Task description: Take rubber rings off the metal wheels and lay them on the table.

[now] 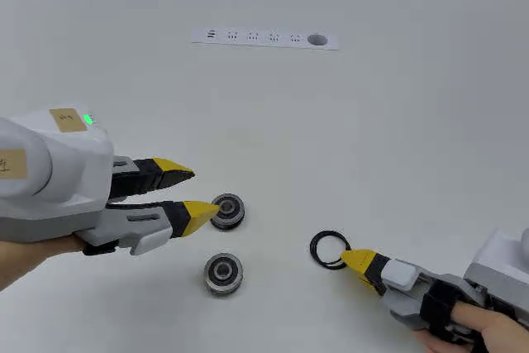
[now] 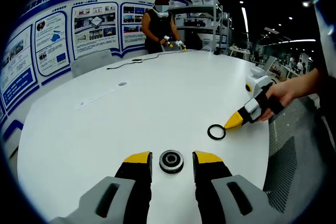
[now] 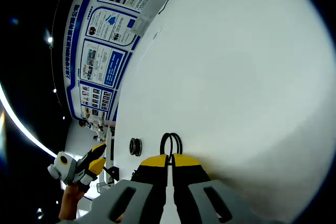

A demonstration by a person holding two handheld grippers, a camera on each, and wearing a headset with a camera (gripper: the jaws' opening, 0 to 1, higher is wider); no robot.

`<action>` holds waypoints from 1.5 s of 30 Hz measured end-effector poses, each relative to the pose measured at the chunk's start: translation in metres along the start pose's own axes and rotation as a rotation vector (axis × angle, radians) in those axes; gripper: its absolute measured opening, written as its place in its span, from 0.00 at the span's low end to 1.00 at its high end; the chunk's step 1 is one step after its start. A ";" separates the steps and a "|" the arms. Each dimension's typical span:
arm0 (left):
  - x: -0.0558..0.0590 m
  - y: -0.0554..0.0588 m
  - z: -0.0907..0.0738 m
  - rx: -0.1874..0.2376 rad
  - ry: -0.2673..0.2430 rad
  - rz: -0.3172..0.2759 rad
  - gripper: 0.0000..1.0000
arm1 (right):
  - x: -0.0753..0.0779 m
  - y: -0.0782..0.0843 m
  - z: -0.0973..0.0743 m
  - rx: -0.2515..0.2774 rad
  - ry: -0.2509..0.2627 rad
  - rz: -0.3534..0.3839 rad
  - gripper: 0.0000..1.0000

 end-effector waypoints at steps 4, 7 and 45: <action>0.000 0.001 0.001 -0.008 0.006 -0.001 0.32 | 0.000 0.000 -0.003 0.011 0.009 -0.006 0.06; 0.000 0.003 0.001 -0.017 0.008 0.003 0.33 | 0.001 -0.002 -0.007 0.014 0.022 -0.015 0.07; -0.009 0.003 0.053 -0.152 0.081 0.185 0.24 | -0.064 -0.004 0.030 -0.054 -0.345 -0.192 0.42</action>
Point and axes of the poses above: the centre of the closed fingertips' face, and the gripper's own axes: z roughly forward along the fingers, x roughly to its right, y roughly out of its underside, the point moved 10 cm from there along -z, roughly backward along the fingers, and after that the axes turned 6 degrees about -x, right-handed, at the moved point
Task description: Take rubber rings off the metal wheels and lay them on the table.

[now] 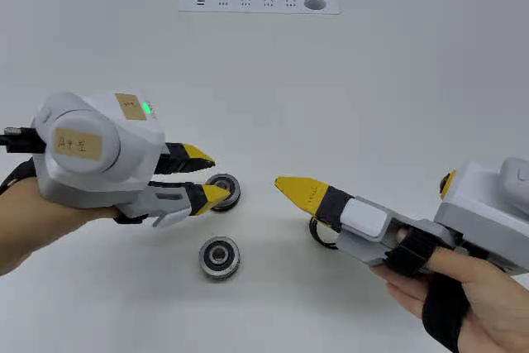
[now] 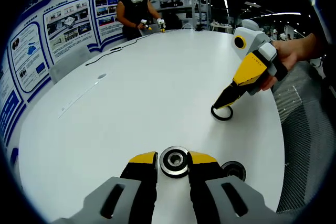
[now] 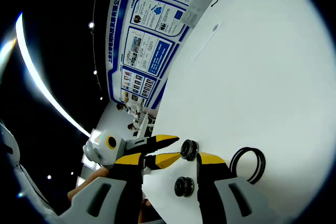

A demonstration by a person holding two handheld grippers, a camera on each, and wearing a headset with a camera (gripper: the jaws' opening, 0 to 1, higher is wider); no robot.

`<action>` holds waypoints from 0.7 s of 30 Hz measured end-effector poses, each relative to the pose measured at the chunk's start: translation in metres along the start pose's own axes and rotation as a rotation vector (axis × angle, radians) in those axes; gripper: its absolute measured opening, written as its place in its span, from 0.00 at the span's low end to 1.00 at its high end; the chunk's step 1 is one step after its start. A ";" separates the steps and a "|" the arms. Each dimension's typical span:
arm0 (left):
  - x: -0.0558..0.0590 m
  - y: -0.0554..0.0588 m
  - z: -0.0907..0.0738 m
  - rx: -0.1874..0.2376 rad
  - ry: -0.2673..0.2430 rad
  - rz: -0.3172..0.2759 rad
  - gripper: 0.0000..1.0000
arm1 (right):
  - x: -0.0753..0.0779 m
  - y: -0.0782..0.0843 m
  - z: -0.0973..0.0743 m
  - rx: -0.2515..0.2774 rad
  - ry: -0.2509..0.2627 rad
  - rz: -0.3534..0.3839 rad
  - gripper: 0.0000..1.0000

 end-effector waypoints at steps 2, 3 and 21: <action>0.000 0.000 0.001 -0.003 0.008 -0.003 0.22 | 0.000 0.000 0.001 -0.003 -0.005 0.001 0.42; 0.000 0.001 0.002 -0.006 0.014 -0.006 0.20 | 0.000 0.001 0.002 -0.003 -0.005 0.005 0.42; 0.000 0.006 0.006 -0.034 0.030 -0.012 0.16 | 0.002 0.002 0.004 -0.012 -0.009 0.023 0.40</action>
Point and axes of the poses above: the centre of the closed fingertips' face, and the gripper's own axes: z roughly forward along the fingers, x roughly to its right, y roughly out of its underside, the point moved 10 cm from there along -z, roughly backward along the fingers, and after that the axes turned 6 degrees about -x, right-handed, at the moved point
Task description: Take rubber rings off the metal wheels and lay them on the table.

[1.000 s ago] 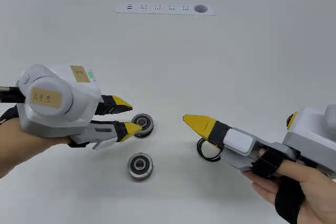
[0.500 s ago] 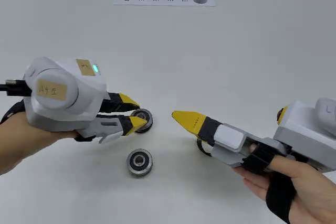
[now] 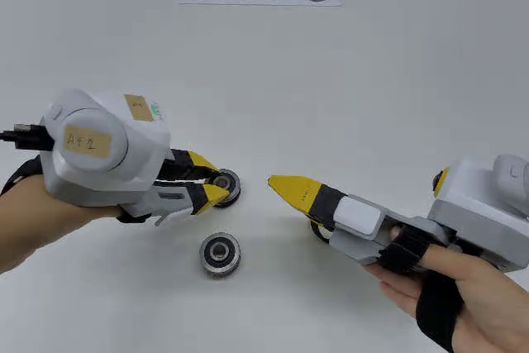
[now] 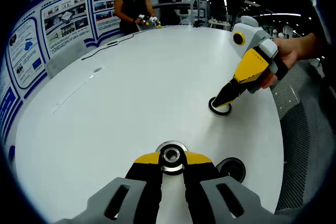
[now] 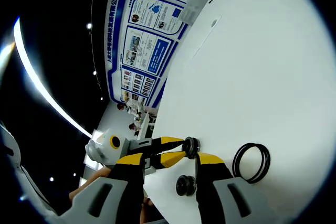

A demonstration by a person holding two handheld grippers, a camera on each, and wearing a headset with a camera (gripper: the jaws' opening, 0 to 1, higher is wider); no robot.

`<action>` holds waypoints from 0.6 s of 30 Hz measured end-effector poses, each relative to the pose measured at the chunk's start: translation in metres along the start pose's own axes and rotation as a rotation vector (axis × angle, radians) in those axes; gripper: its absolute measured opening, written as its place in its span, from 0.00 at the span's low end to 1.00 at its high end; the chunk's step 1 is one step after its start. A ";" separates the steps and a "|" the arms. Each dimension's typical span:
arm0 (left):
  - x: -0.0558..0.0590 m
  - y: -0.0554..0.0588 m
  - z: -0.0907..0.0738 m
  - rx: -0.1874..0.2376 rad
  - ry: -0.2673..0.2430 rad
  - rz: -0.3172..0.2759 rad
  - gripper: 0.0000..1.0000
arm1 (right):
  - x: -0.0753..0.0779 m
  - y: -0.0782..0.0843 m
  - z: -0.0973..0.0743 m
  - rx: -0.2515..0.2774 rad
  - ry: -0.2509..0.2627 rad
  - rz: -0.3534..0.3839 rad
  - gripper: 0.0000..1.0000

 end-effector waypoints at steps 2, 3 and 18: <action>0.000 0.001 0.000 -0.003 0.004 -0.004 0.16 | 0.000 0.000 0.000 0.001 0.000 0.006 0.40; 0.000 0.001 0.000 -0.003 0.005 -0.005 0.16 | 0.000 0.000 0.000 0.001 0.000 0.006 0.40; -0.004 0.001 0.001 -0.005 0.018 -0.052 0.13 | 0.001 0.002 0.023 -0.035 -0.028 0.003 0.43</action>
Point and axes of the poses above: the centre of the closed fingertips' face, and the gripper's own axes: z roughly forward along the fingers, x roughly to its right, y roughly out of its underside, the point moved 10 cm from there along -z, roughly backward along the fingers, and after that the axes turned 6 degrees about -x, right-handed, at the moved point
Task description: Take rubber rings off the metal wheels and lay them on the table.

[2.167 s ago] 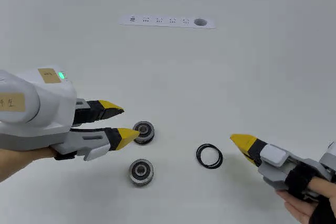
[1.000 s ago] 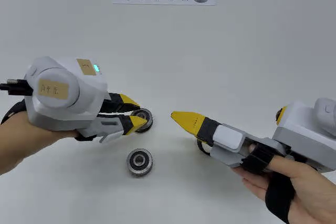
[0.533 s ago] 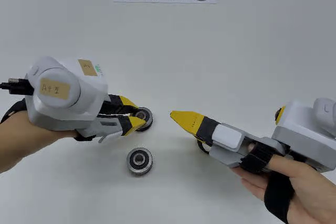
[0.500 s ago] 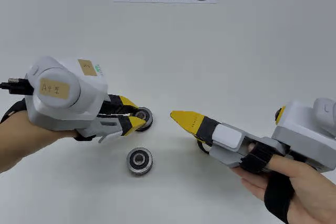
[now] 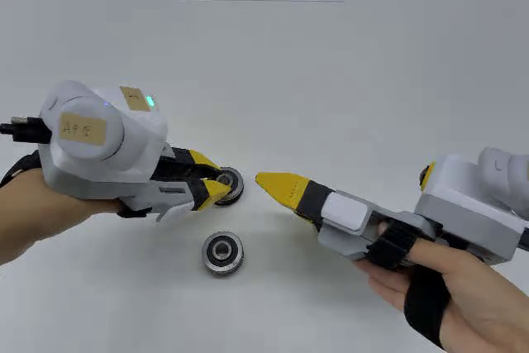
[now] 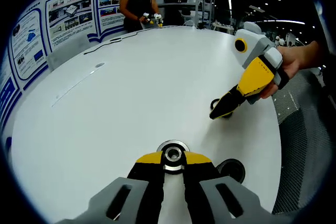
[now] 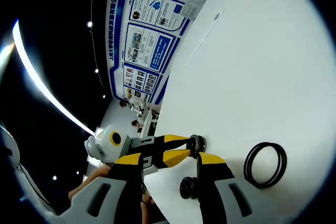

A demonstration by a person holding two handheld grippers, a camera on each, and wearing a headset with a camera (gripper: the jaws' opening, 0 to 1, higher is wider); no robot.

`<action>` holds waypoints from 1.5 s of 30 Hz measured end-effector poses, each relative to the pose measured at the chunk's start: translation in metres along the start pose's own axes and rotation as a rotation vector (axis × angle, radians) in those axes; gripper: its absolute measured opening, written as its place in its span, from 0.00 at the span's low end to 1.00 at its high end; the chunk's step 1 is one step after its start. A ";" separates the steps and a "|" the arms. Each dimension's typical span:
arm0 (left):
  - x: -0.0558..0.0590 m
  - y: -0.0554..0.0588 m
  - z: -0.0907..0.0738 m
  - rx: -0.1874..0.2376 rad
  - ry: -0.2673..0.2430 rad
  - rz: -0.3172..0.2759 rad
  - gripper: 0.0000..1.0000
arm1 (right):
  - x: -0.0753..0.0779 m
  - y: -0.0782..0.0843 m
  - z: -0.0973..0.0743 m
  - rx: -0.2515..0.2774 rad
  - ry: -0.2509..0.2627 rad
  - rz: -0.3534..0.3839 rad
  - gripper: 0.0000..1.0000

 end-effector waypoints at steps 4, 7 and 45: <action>0.000 -0.001 0.000 -0.008 0.003 -0.005 0.13 | 0.000 -0.001 0.009 -0.012 0.001 -0.018 0.49; 0.000 -0.002 0.000 -0.017 0.002 -0.005 0.12 | 0.000 -0.002 0.016 -0.020 0.002 -0.029 0.53; 0.000 0.000 0.000 -0.018 0.004 -0.012 0.12 | 0.009 0.000 0.044 -0.086 0.018 -0.066 0.50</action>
Point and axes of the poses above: the centre of the closed fingertips' face, and the gripper's own axes: z roughly forward along the fingers, x roughly to its right, y roughly out of its underside, the point moved 10 cm from there along -z, roughly backward along the fingers, and after that the axes turned 6 degrees about -x, right-handed, at the moved point
